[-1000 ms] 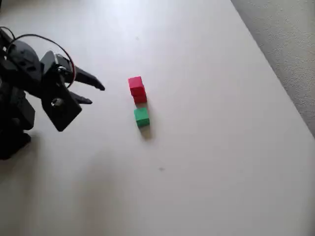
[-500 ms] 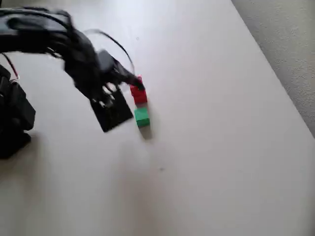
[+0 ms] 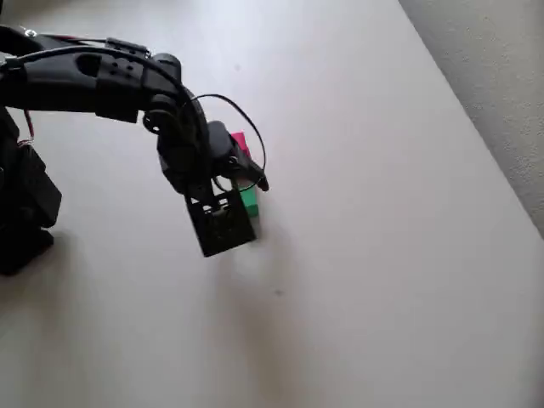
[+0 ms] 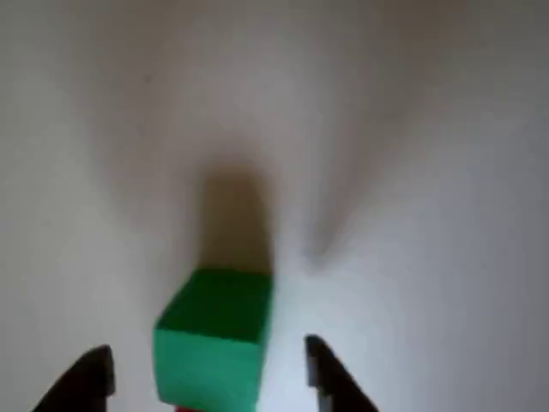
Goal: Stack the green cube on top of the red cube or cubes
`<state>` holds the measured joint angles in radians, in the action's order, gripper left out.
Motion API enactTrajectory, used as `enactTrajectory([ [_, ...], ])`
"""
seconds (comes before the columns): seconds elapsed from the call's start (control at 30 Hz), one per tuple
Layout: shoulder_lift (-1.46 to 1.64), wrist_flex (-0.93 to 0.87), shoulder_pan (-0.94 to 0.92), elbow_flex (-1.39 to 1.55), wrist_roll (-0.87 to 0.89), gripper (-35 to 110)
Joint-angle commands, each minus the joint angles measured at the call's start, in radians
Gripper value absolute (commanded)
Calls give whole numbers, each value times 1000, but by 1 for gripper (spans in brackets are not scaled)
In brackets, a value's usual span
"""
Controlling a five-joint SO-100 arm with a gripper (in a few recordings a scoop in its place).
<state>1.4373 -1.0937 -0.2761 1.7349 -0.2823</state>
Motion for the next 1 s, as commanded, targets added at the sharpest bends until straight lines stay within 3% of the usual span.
enactTrajectory([
  [0.0, -17, -3, -11, -92, -5, 22],
  [0.37, -40, -18, -14, -123, -5, -1],
  [0.6, 66, -104, 14, -140, -5, -2],
  [0.97, 89, -548, 133, -650, 118, -2],
])
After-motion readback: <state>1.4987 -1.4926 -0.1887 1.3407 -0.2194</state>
